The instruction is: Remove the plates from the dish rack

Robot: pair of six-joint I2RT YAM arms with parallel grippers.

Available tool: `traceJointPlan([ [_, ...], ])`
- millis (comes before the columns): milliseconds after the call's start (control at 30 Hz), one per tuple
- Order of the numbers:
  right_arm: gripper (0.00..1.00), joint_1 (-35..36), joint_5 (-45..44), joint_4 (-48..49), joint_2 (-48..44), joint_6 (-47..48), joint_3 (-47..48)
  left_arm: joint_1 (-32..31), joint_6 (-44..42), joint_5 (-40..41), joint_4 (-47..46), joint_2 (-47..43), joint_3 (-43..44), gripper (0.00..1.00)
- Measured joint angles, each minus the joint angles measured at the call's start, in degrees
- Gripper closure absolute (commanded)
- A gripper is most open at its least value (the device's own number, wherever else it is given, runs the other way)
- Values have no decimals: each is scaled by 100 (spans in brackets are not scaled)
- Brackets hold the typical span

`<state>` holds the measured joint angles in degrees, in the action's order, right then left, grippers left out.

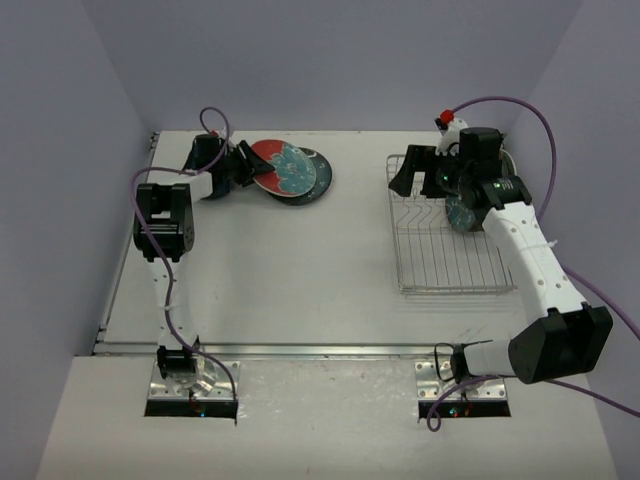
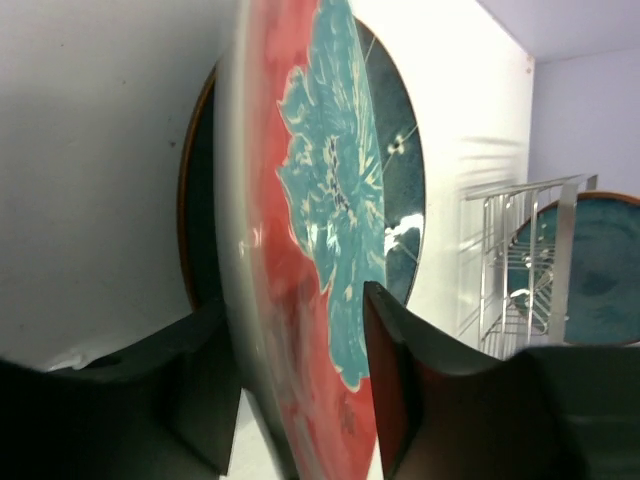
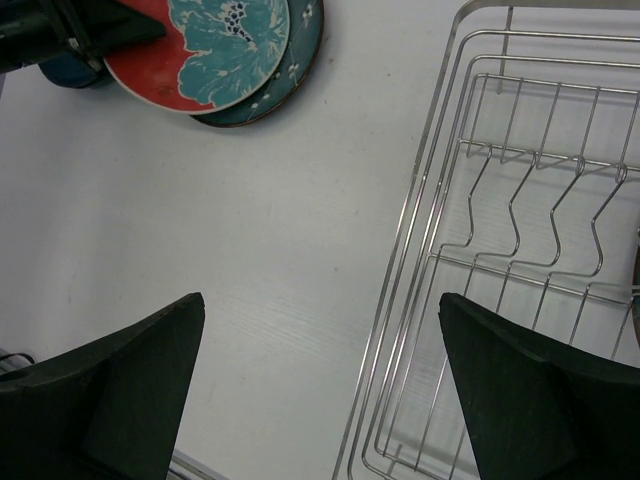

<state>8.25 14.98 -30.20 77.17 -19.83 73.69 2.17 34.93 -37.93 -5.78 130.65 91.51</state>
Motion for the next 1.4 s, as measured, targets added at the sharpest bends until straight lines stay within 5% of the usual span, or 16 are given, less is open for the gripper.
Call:
traceJointPlan([
  [333, 1, 0, -52, -100, 2, 90, 0, -98, -582, 351, 521, 0, 191, 39],
  [867, 1, 0, -153, -208, 4, 226, 0, -783, -1603, 1755, 1202, -91, 487, 10],
  [1400, 1, 0, -259, -210, 4, 253, 0, -1124, -2253, 3078, 1602, -319, 498, 0],
])
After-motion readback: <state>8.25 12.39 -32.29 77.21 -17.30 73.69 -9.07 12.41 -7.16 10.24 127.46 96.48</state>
